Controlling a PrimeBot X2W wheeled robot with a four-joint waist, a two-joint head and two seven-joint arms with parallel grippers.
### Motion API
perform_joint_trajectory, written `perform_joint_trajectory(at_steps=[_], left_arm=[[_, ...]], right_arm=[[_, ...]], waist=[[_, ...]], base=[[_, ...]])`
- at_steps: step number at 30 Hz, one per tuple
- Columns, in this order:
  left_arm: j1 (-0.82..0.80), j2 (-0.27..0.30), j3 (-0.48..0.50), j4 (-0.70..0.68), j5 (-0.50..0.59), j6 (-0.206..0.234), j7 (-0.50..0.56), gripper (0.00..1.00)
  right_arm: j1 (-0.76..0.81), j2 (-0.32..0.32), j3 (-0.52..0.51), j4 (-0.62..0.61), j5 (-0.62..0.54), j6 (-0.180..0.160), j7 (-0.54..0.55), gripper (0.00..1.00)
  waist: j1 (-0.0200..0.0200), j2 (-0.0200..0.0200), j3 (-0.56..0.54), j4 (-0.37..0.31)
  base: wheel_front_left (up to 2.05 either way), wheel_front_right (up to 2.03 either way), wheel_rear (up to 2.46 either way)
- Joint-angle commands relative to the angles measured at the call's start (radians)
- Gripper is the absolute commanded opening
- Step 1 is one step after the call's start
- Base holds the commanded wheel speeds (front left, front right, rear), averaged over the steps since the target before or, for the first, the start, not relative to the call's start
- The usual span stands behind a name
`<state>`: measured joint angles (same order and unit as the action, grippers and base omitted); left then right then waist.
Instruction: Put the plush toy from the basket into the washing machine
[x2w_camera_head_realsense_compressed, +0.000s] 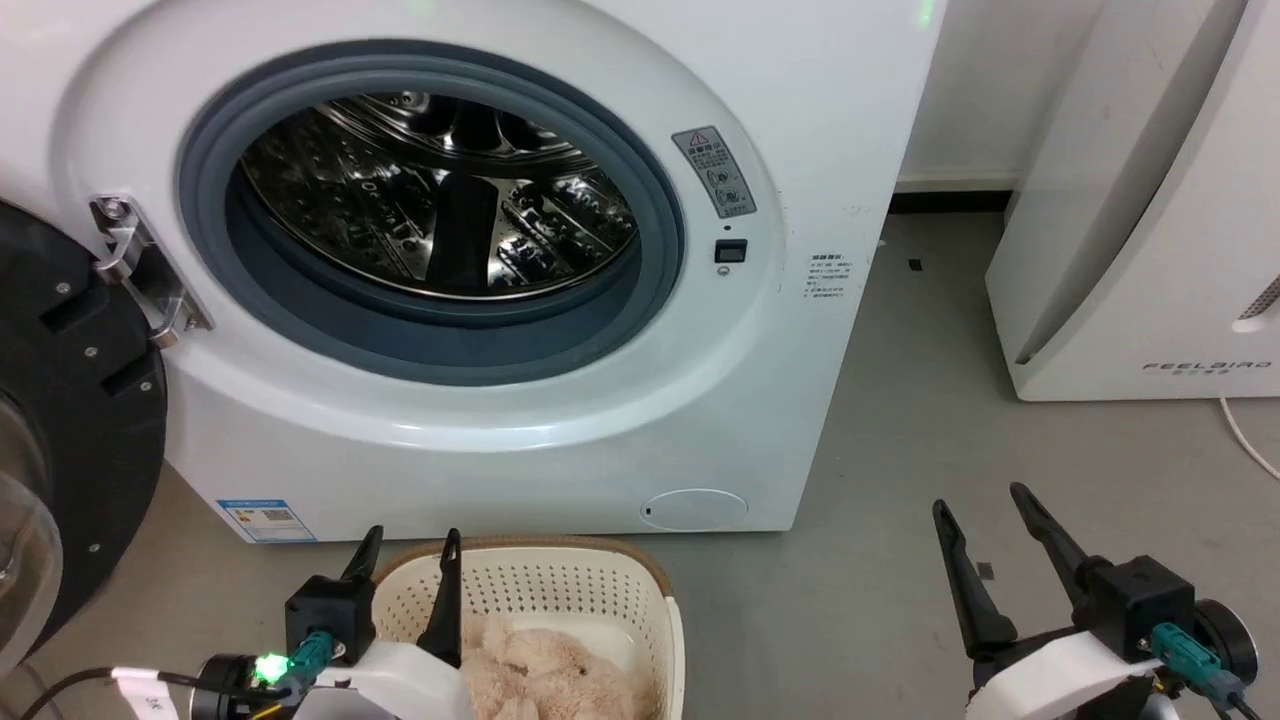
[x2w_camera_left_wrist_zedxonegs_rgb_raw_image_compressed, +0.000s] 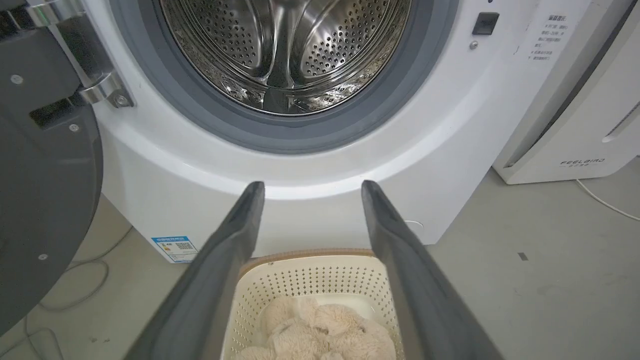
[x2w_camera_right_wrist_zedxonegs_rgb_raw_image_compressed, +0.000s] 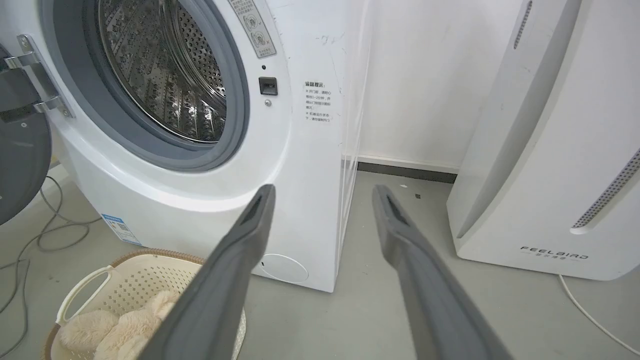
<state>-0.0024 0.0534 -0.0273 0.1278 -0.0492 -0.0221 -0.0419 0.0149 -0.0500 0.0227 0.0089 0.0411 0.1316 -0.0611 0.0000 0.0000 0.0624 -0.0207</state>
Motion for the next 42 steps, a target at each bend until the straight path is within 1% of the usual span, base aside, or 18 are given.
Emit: perform_joint_trajectory(at_steps=[1,11,12,31,42], left_arm=[[-0.019,0.006,-0.006,0.016,-0.008,-0.005,-0.004,1.0],[-0.064,0.016,-0.025,0.114,-0.03,-0.018,-0.006,1.0],[-0.078,0.019,-0.031,0.147,-0.038,-0.022,-0.008,1.0],[-0.197,0.055,-0.082,0.368,-0.101,-0.046,-0.031,1.0],[-0.289,0.094,-0.11,0.525,-0.156,-0.058,-0.097,1.0]], right_arm=[[-0.006,0.0,0.004,-0.001,0.013,0.0,-0.01,1.0],[-0.015,0.0,0.009,-0.002,0.027,0.0,-0.031,1.0],[-0.017,0.0,0.011,-0.003,0.032,0.0,-0.037,1.0],[-0.041,0.0,0.032,-0.024,0.059,0.0,-0.075,1.0],[-0.058,0.0,0.042,-0.037,0.073,-0.001,-0.098,1.0]], waist=[[0.0,0.0,0.007,-0.003],[0.0,0.0,0.048,-0.02],[0.0,0.0,0.061,-0.025],[0.0,0.0,0.174,-0.059],[0.0,0.0,0.26,-0.081]], base=[[0.0,0.0,0.0],[0.0,0.0,0.0],[0.0,0.0,0.0],[0.0,0.0,0.0],[0.0,0.0,0.0]])
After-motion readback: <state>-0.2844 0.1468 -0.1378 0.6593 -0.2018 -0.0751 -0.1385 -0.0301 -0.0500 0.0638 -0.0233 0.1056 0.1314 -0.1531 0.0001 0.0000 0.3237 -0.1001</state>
